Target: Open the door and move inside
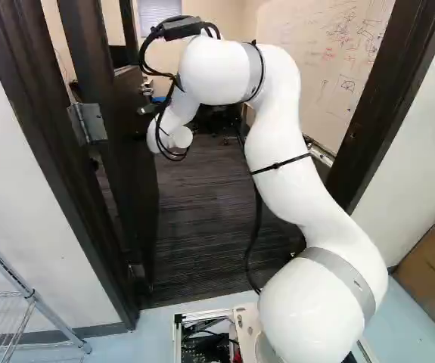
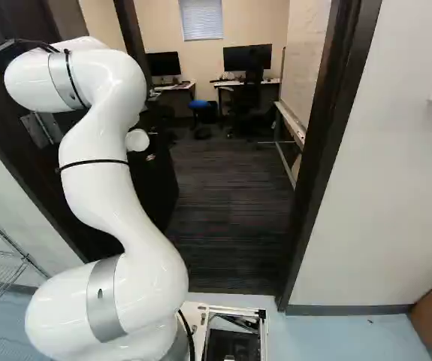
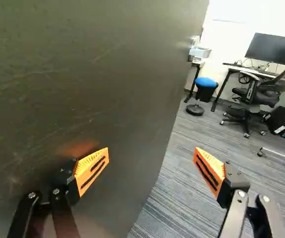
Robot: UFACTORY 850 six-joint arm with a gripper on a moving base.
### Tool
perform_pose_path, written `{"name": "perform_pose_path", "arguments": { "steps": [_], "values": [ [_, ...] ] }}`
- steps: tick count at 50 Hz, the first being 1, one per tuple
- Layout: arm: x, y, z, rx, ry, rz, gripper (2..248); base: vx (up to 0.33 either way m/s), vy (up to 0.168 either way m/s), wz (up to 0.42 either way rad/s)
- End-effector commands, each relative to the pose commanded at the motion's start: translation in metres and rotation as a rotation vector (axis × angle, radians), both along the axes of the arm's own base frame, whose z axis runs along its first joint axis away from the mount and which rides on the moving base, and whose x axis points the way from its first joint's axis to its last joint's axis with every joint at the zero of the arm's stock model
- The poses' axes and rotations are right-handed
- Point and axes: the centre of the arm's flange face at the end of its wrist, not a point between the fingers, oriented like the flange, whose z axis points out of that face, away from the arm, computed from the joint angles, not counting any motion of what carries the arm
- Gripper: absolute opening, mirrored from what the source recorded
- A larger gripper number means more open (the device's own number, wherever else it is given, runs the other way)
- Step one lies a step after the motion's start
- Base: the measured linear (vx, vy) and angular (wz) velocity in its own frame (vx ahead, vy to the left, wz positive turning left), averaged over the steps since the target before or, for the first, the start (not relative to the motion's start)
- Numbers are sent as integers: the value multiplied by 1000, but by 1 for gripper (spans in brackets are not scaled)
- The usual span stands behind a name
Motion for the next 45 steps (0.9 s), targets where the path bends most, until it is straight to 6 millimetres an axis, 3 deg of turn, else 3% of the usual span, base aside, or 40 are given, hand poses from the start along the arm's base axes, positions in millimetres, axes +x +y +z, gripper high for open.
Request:
{"name": "perform_pose_path", "arguments": {
  "steps": [30, 45],
  "values": [
    [1, 3, 0, 0, -2, 4, 247, 0, 0, 0],
    [-1, -17, 2, -4, 7, -20, 247, 0, 0, 0]
  ]
}}
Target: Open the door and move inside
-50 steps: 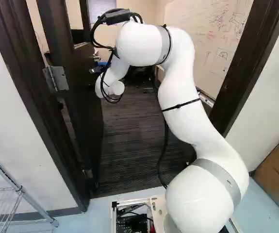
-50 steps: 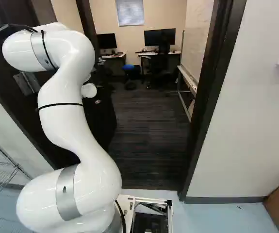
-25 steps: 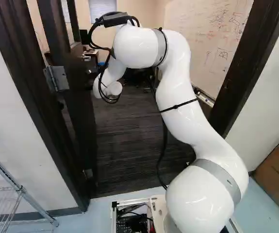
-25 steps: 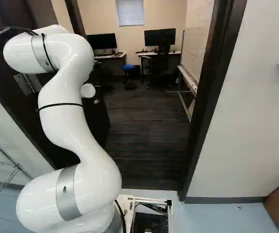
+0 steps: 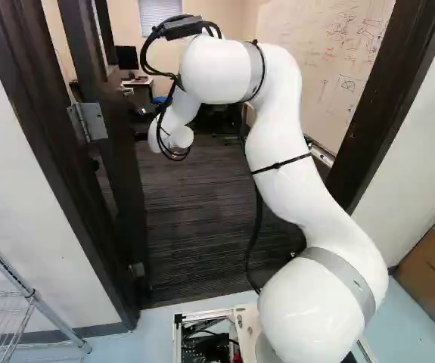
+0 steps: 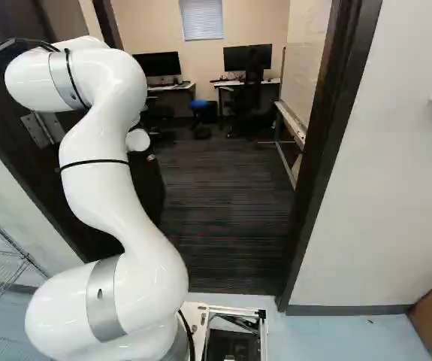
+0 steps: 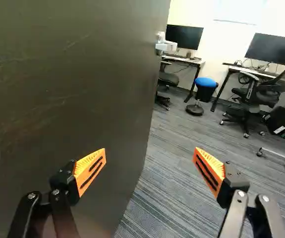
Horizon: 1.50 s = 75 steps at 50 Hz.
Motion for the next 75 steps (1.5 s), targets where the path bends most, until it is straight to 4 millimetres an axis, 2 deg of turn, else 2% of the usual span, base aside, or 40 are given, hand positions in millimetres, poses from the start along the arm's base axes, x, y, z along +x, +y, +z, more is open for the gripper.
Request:
{"name": "perform_pose_path", "arguments": {
  "steps": [75],
  "values": [
    [-12, -126, 10, -16, 45, -170, 247, 0, 0, 0]
  ]
}}
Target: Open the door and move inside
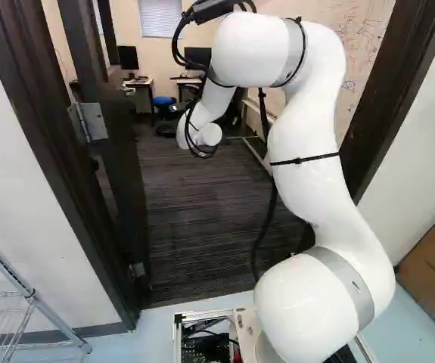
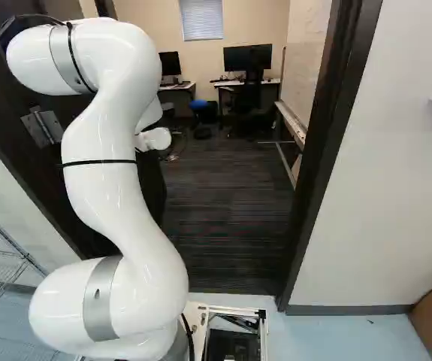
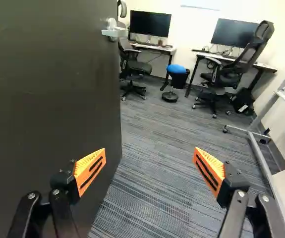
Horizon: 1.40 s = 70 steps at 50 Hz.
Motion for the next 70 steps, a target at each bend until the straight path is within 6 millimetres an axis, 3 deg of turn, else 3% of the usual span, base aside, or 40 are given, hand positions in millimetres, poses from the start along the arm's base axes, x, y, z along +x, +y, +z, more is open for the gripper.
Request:
{"name": "perform_pose_path", "arguments": {
  "steps": [20, 70],
  "values": [
    [-12, -33, 3, -3, 14, -46, 247, 0, 0, 0],
    [-95, -90, 14, -13, 69, -119, 247, 0, 0, 0]
  ]
}}
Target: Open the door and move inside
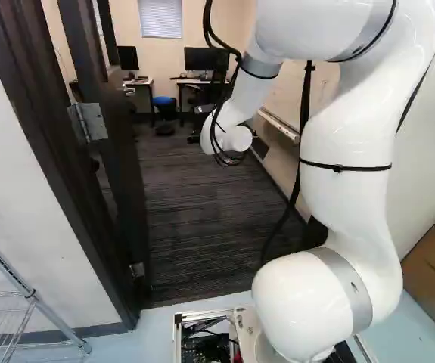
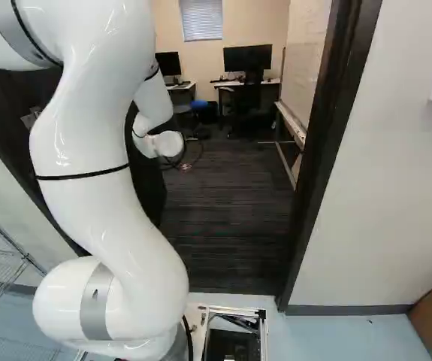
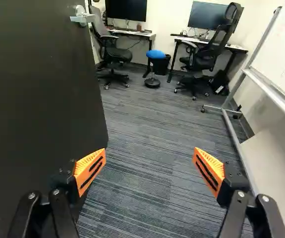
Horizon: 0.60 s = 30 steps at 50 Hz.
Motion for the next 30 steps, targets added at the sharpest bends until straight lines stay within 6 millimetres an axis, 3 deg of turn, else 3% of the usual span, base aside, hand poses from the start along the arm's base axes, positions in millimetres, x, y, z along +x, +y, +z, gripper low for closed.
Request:
{"name": "perform_pose_path", "arguments": {
  "steps": [30],
  "values": [
    [-19, -9, 3, 8, 0, -21, 247, 0, 0, 0]
  ]
}}
